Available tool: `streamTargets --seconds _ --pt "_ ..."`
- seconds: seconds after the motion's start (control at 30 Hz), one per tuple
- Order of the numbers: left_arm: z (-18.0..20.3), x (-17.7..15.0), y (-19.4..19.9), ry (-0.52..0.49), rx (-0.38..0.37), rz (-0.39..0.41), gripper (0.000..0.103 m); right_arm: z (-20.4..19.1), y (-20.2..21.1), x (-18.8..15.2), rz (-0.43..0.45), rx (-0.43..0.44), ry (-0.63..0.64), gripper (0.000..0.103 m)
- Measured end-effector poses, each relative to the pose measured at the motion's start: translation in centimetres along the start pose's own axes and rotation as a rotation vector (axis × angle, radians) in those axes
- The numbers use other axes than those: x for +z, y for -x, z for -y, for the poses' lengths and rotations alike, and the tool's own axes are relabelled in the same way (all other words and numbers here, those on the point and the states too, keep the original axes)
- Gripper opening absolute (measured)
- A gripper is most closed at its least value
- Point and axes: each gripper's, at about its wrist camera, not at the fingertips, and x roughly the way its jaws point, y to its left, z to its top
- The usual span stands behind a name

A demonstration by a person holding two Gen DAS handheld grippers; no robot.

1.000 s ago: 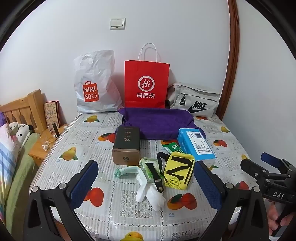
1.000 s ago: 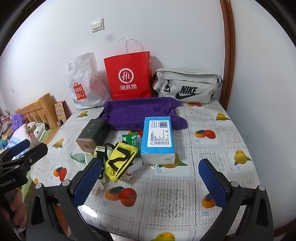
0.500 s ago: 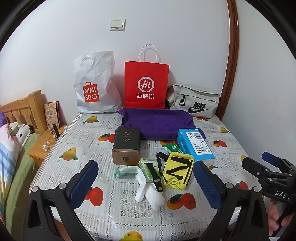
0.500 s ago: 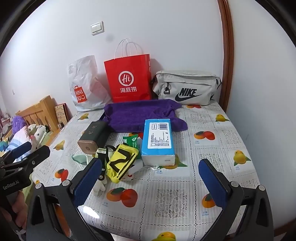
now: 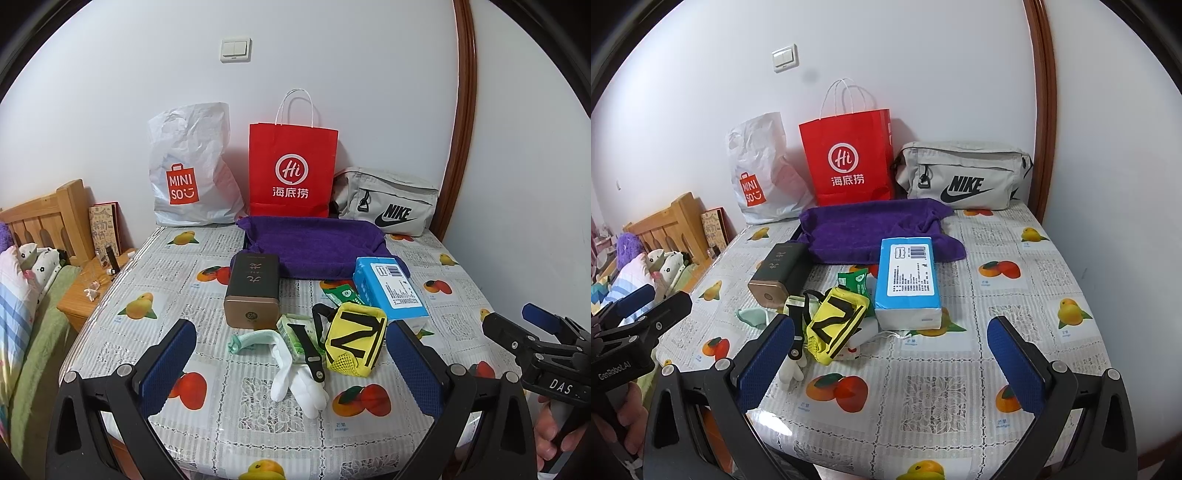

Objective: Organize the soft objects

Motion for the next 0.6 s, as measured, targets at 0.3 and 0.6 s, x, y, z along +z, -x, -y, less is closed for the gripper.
streamTargets --seconds 0.3,0.6 --pt "-0.05 -0.04 0.02 0.0 -0.002 0.001 0.103 -0.02 0.01 0.05 0.002 0.0 0.005 0.103" --pt "-0.05 0.0 0.48 0.001 -0.003 0.002 0.103 -0.38 0.18 -0.16 0.009 0.001 0.01 0.103"
